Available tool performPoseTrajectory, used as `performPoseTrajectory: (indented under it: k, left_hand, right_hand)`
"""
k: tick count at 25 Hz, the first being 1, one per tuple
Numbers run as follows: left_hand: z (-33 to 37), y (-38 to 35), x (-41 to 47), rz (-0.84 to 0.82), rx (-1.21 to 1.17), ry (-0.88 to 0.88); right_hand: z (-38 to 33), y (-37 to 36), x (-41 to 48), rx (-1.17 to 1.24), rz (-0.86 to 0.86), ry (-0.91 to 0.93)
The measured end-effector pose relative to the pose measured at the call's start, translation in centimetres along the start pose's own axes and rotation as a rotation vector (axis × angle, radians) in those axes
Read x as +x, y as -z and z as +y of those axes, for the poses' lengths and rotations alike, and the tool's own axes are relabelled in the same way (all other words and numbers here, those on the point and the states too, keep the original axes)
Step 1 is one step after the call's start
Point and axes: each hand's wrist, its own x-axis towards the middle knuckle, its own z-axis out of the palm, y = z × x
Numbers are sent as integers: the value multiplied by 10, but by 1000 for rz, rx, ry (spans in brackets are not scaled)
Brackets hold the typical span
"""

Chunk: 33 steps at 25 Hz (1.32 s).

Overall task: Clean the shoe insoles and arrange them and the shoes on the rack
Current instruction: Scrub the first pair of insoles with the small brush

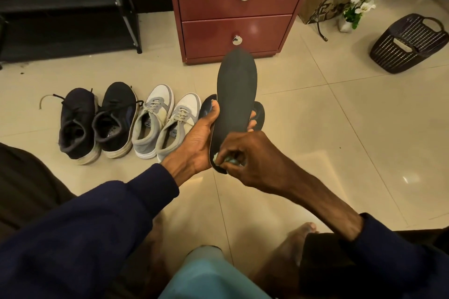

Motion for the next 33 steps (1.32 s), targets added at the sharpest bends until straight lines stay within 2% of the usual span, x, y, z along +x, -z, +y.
performPoseTrajectory:
  k: [1,4,5,8,9,12,14,16,18,19,22,24,27,33]
  left_hand:
    - [1,0,-1,-9,-5,-11]
    - [2,-8,-5,24,-5,-54]
    - [3,-8,-4,46,5,-56]
    - [5,-2,-3,60,-6,-22]
    - [4,-2,-3,60,7,-27]
    - [0,-6,-6,83,34,-93]
    - [-2,-5,-3,131,52,-94]
    - [-3,1,0,122,37,-50]
    - [-5,5,2,91,40,-3]
    - [-7,6,5,109,57,-5]
    - [-16,3,15,227,174,-52]
    - [-27,0,28,312,292,-100]
    - [-46,-2,53,351,408,-134]
    - [-90,18,144,338,663,30]
  right_hand:
    - [5,2,3,-11,-9,-25]
    - [25,15,7,-126,191,-122]
    - [24,15,5,-108,184,-123]
    - [6,5,-1,14,-52,-47]
    - [8,4,0,1,-58,-54]
    - [31,6,8,-156,197,-164]
    - [31,2,6,-154,246,-174]
    - [17,-6,2,-59,100,-95]
    - [11,-6,0,6,-42,-96]
    - [17,-1,0,-6,-51,-119]
    - [49,16,-2,-112,67,-221]
    - [71,23,-7,-106,139,-312]
    - [99,25,-13,-97,180,-431]
    - [177,11,-33,10,238,-678]
